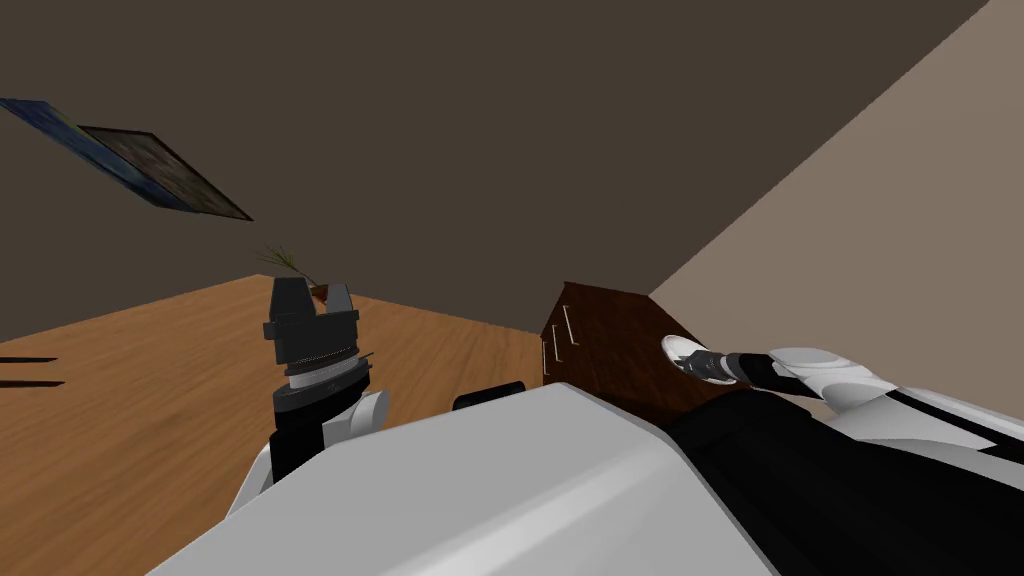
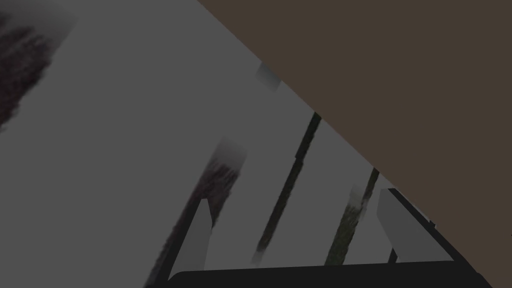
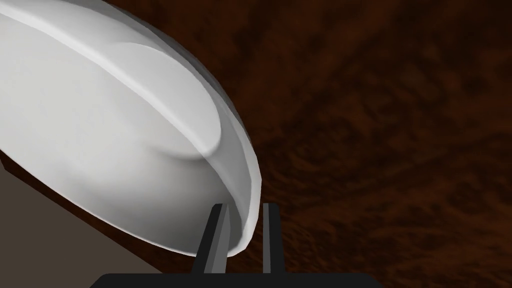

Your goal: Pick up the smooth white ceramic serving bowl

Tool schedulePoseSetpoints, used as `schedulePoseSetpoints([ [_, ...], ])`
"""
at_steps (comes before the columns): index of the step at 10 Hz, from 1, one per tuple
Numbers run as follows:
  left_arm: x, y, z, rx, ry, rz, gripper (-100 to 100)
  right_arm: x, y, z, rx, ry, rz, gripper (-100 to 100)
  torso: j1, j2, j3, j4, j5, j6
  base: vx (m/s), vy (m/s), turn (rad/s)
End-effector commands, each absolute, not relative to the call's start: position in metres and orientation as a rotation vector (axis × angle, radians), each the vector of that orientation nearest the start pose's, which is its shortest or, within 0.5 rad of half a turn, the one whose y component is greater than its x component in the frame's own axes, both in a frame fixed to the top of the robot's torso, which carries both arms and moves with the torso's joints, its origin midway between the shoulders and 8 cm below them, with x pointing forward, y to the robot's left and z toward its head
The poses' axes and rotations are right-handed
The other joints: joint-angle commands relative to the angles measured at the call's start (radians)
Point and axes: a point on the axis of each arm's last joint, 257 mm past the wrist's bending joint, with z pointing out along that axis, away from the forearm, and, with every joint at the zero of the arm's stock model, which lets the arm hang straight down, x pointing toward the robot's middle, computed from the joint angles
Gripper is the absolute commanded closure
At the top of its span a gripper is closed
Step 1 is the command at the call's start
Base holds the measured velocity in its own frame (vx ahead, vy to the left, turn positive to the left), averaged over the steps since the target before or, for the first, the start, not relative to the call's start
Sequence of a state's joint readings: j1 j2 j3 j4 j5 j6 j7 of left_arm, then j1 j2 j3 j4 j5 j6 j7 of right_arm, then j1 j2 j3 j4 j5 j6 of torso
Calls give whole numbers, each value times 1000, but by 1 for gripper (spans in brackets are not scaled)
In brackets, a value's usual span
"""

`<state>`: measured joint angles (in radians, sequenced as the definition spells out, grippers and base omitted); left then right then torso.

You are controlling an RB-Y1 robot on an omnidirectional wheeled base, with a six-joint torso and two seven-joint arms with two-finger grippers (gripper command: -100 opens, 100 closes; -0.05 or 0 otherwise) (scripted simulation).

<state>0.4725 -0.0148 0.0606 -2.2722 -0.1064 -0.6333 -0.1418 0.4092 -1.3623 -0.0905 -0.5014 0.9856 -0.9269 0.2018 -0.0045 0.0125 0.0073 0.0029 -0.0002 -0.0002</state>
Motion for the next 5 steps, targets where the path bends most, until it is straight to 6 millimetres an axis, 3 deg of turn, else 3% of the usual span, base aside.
schedulePoseSetpoints([
  [1,322,276,52,-424,587,-1084,0,107,-811,-265,-344,2714,-482,100,0,0,0,0,0,0,-133,16,216],
  [5,322,276,52,-424,587,-1084,0,82,-832,-254,-137,2749,-535,100,4,4,2,1,3,-3,-250,53,393],
])
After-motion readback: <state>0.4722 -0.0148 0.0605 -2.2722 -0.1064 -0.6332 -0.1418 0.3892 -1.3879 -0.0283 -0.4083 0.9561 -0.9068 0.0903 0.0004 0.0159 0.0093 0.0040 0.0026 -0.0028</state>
